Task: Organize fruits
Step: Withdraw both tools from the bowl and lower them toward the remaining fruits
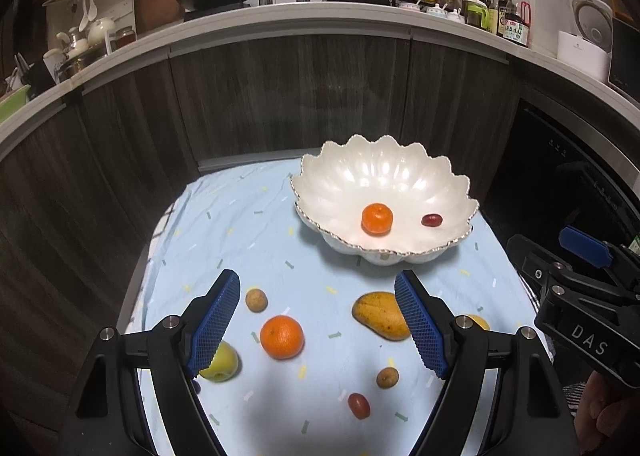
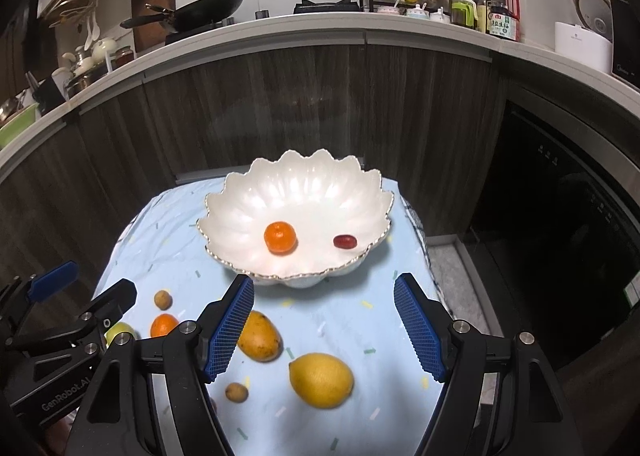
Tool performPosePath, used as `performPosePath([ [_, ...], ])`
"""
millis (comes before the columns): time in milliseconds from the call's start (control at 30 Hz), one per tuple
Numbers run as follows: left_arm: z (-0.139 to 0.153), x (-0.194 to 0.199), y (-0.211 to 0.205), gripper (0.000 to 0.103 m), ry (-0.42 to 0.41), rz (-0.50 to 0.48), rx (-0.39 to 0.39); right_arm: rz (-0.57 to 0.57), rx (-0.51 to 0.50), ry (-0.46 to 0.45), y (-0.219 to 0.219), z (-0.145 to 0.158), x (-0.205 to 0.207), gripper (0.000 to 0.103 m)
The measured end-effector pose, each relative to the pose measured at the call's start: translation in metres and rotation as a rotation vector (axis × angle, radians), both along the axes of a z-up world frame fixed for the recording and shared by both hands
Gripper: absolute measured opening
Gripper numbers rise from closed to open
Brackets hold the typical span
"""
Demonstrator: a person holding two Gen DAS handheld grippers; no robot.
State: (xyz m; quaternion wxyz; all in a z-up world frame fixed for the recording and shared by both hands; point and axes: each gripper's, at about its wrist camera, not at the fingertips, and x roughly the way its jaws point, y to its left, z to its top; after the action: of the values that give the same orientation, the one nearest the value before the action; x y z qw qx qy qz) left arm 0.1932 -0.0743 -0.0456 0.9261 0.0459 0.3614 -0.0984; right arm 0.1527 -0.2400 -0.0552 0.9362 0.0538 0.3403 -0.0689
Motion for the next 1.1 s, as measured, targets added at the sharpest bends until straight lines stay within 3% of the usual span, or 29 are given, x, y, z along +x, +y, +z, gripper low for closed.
performPosePath([
  [433, -0.039, -0.014, -0.003, 0.079, 0.064, -0.013, 0.035, 0.004, -0.006, 0.046, 0.002, -0.034, -0.012, 0.073],
  [1100, -0.077, -0.034, -0.012, 0.079, 0.113, -0.034, 0.061, 0.000, -0.002, 0.080, -0.003, -0.072, -0.021, 0.073],
])
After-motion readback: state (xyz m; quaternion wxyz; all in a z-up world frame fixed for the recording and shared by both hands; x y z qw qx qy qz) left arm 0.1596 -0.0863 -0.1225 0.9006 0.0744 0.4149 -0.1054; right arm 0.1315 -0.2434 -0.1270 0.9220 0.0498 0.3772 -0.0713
